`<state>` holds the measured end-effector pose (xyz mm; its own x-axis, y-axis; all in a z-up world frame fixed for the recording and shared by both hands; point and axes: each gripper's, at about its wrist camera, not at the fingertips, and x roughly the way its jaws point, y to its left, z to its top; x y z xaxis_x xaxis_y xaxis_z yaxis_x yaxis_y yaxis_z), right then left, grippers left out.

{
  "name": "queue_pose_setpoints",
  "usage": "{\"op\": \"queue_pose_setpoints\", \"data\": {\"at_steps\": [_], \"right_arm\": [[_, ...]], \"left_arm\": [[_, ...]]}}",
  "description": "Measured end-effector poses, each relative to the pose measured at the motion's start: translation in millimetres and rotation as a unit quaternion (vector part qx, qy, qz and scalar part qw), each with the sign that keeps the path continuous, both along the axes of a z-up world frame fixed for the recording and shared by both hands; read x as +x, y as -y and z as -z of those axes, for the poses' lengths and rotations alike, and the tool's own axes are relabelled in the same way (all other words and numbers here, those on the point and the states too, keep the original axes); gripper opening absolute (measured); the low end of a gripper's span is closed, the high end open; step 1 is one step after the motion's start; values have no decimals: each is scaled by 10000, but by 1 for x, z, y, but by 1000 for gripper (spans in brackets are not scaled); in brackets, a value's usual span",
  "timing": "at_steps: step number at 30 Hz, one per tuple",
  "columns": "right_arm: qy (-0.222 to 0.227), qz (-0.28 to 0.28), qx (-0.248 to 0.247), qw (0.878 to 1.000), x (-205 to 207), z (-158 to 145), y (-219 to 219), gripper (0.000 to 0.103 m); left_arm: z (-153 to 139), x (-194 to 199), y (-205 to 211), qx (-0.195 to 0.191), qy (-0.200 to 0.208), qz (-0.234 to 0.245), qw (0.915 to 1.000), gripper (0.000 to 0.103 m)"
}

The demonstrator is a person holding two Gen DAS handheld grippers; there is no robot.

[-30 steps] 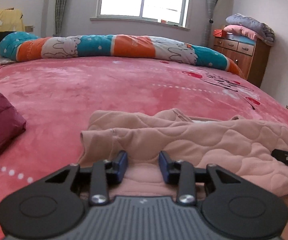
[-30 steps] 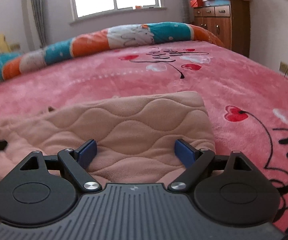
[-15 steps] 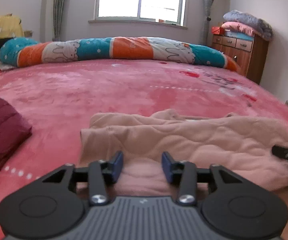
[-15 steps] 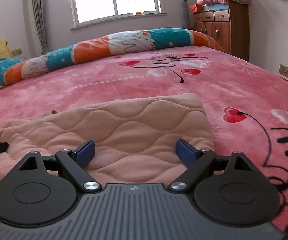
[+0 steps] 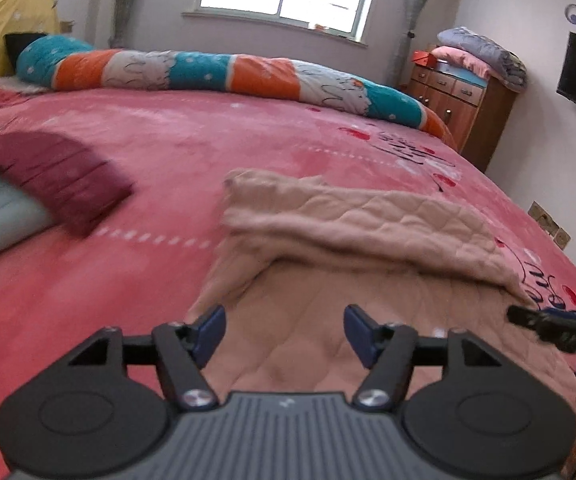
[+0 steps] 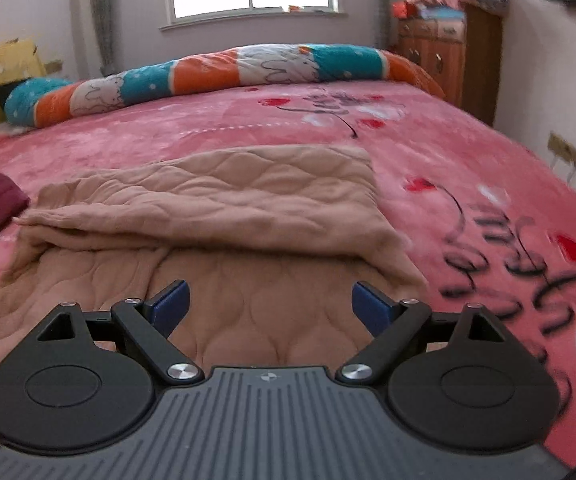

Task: Fold large clothes
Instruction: 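Grasp the jacket edge with the right gripper while the left gripper presses the jacket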

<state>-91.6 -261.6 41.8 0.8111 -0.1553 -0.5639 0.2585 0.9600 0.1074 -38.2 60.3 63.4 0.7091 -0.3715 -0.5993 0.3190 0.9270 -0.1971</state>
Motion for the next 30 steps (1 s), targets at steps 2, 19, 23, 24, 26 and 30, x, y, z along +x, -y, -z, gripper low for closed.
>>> {"op": "queue_pose_setpoints", "data": {"at_steps": [2,19,23,24,26,30], "right_arm": [[-66,125,261,9996,-19,-2,9,103],[-776,587,1748,9798,-182,-2,84,103],[-830,271,2321,9688,-195,15,94,103],[-812,165,2495,9648,-196,19,94,103],[-800,13,2797,9567,-203,28,91,103],[-769,-153,3415,9366,-202,44,95,103]], "left_arm": [[0,-12,-18,-41,-156,-69,9998,71],[19,-51,-93,-1011,-922,-24,9906,76],[29,-55,-89,-981,-1057,153,9894,76],[31,-55,-89,-1004,-1091,200,9888,76],[34,-58,-89,-1020,-1106,265,9883,76],[41,-60,-94,-1091,-1177,370,9863,76]]}}
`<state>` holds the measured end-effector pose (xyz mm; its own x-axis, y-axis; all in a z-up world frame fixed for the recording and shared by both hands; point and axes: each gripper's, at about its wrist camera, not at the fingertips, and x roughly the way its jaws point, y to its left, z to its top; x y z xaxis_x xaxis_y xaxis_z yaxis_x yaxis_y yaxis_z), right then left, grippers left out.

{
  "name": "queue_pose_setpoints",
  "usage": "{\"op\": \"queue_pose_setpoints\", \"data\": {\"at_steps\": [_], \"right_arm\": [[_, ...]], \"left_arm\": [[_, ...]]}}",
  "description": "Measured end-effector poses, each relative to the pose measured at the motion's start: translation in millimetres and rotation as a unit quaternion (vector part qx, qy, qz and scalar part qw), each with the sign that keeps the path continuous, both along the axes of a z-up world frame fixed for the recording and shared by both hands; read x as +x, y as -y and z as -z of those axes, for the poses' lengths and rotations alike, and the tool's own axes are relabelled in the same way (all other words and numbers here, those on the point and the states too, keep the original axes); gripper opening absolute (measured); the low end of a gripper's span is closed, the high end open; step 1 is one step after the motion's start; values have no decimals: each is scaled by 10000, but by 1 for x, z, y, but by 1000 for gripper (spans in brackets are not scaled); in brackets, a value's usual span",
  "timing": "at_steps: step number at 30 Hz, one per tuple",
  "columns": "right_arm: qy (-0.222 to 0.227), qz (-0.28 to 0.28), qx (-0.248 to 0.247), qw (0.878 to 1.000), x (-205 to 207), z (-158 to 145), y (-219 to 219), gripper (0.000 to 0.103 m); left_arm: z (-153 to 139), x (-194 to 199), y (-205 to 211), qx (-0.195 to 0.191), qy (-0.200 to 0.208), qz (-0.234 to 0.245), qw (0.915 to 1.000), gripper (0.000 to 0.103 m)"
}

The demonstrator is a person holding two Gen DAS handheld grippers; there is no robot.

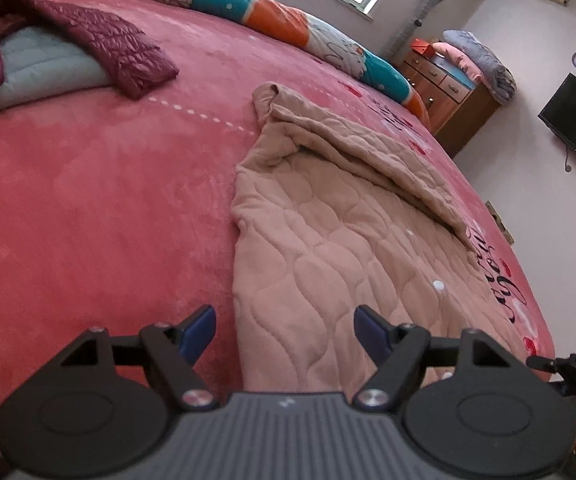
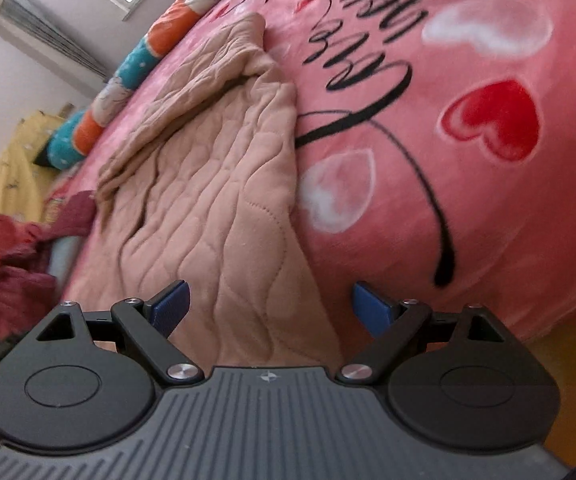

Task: Fold large clothes
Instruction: 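Grasp the jacket edge with the right gripper while the left gripper presses the jacket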

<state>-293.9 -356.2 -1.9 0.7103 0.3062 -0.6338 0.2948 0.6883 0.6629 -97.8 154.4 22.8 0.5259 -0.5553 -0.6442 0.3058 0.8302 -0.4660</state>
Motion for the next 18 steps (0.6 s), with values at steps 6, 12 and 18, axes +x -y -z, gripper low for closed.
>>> {"op": "queue_pose_setpoints", "data": {"at_steps": [6,12,18], "right_arm": [[-6,-126,107,9999,6,0,4,103],[100,-702,253,9972,16,-2,-2,103],[182,-1124,520,9921,36,5,-3,103]], "left_arm": [[9,1,2,-35,-88,103,9999,76],[16,0,16,61,-197,464,9987,76],[21,-4,28,153,-234,778,9966,75]]}}
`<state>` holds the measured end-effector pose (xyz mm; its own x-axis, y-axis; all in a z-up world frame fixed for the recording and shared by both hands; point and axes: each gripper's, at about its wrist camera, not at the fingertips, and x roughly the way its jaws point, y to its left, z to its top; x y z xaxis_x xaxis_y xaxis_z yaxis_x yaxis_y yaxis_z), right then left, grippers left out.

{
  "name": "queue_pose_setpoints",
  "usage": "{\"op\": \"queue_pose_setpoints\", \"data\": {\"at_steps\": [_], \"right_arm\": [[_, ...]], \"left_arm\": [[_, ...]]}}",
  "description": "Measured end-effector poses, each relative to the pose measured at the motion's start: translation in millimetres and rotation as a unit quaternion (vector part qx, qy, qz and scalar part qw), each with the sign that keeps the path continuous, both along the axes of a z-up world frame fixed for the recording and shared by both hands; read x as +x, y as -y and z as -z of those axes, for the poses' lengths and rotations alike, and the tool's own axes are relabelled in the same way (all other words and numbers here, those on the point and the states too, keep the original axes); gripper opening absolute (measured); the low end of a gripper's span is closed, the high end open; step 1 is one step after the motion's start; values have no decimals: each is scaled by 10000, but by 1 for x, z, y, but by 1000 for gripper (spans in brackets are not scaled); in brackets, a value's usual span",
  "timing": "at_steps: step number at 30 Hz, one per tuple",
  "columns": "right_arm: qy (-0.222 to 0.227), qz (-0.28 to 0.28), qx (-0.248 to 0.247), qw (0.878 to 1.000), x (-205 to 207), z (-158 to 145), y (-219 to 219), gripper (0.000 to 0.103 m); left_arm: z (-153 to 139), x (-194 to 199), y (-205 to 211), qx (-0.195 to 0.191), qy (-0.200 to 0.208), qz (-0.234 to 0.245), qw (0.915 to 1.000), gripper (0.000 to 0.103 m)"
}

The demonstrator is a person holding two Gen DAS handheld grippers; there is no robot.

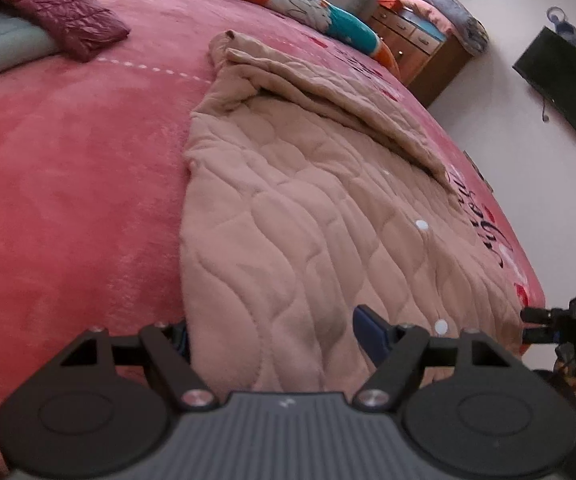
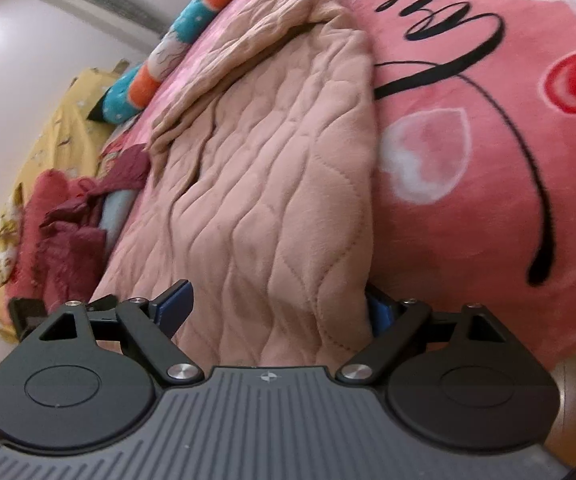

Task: Fold large clothes
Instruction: 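Grasp the jacket edge with the right gripper while the left gripper presses the jacket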

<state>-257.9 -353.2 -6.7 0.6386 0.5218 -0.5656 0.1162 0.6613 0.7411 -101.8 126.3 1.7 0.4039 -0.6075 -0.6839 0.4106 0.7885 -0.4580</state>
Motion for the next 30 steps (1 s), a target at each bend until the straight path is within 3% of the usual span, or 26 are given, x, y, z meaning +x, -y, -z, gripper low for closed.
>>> {"op": "queue_pose_setpoints", "data": {"at_steps": [2,6,11,17,20,23,24,27,30], "right_arm": [[73,-116,10,9999,2,-1,-1,103],[28,-368,-40,9993,5,-3,-4,103],[-133,-453,-436,9979,15,-3,-7,99],[-202,-565,-344,9976,18,3,-5,98],[-318,-618,-579,9959,22,0,-11,83],[-274,-849,-723,9934,24,-10,-20,50],[-194,-933,-773,9924,24,-15,-23,44],[122,-1126,-824,9901,32,-30,-34,32],[393,-1118,-670,9907,40,-41,-37,30]], "left_arm": [[0,0,1,-39,-31,47,10000,73],[0,-3,7,-45,-17,226,9997,60],[2,-4,11,61,91,272,9996,50],[3,-4,11,58,144,265,9995,33],[2,-4,11,27,169,289,9994,26],[-2,-2,9,-134,139,260,9995,22],[-3,-1,9,-208,118,245,9994,20],[-13,0,7,-469,171,259,9984,18],[-26,5,4,-931,176,193,9953,15]]}}
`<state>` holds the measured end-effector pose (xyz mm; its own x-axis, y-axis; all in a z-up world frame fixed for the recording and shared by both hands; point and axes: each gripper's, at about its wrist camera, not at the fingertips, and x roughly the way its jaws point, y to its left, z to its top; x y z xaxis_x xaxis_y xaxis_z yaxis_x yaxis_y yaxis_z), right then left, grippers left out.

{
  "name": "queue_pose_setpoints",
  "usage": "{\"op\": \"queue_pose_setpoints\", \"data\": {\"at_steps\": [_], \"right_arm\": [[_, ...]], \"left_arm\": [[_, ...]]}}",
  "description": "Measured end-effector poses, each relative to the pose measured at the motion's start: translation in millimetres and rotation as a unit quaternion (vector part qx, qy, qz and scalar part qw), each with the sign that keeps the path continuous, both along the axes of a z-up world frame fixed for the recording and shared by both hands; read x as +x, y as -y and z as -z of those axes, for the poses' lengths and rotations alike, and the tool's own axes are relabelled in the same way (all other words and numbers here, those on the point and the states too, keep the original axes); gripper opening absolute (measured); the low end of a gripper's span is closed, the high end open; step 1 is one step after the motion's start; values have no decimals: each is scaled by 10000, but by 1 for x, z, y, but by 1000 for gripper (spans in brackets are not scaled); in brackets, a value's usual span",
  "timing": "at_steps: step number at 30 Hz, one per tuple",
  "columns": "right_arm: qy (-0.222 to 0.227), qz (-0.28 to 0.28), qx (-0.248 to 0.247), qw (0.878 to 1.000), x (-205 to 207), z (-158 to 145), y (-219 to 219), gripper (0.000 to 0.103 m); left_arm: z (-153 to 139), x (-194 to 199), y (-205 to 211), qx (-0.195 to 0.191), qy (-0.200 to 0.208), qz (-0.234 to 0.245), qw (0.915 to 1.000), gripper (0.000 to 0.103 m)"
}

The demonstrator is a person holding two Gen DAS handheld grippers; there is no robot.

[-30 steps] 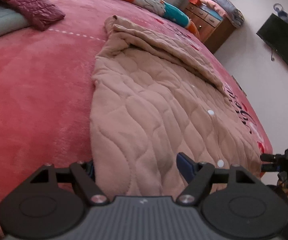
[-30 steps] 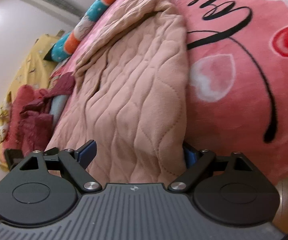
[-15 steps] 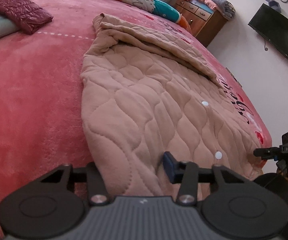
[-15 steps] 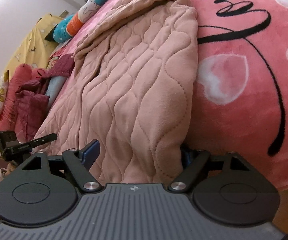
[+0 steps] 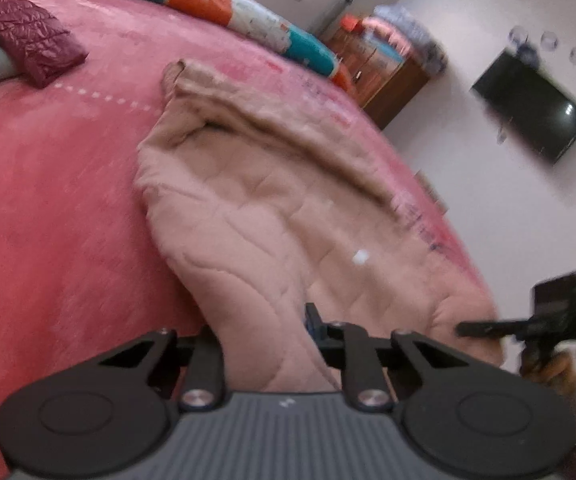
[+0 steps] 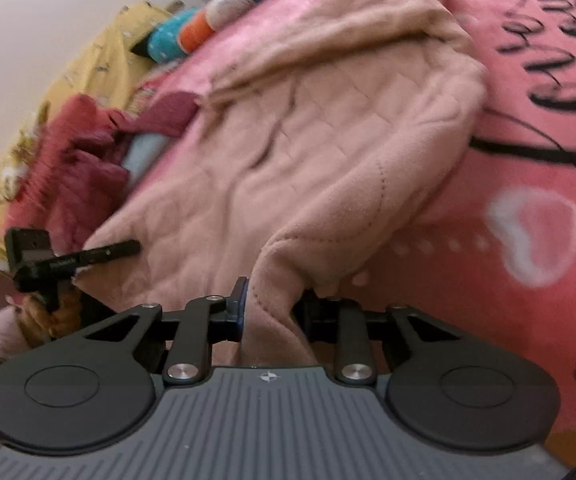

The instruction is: Fold large clothes

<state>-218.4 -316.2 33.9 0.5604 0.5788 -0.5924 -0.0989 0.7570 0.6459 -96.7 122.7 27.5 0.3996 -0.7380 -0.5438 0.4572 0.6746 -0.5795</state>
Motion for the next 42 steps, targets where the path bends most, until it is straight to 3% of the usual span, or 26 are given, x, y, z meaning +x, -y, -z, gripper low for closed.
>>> {"op": "queue_pose_setpoints", "data": {"at_steps": [5,8,13,19,22,25,31,35,38,42], "right_arm": [[262,297,486,9980,15,-5,1,27],[573,658,1073,9904,21,-12,10,27],[1170,1518,2019,9605,47,-27,34,27],[1630,2528,2829,9107,98,-23,65,27],[1875,2997,2913,8889,125,-19,77,27],[2020,3315,2901,8747,147,-9,85,27],[1854,3557,2606,8782,199,25,95,27],[1739,3518,2114,8952,217,30,101,29],[1596,3475,1911,9041,223,36,104,30],[1464,3483,2030,9033,213,43,105,34]], "left_arm": [[-14,16,-4,-687,-169,-232,9972,13],[-22,28,-2,-1033,-232,-346,9938,13],[-44,65,8,-1472,-107,-582,9873,13],[-58,136,20,-1747,-150,-1229,9768,13],[-55,175,28,-1783,-273,-1620,9702,13],[-48,209,46,-1598,-303,-1752,9710,13],[-14,254,74,-1176,-719,-1991,9702,14],[0,264,71,-1251,-998,-2077,9650,19],[-1,262,67,-1338,-1027,-2015,9648,29],[-16,252,50,-1453,-700,-2263,9606,76]]}}
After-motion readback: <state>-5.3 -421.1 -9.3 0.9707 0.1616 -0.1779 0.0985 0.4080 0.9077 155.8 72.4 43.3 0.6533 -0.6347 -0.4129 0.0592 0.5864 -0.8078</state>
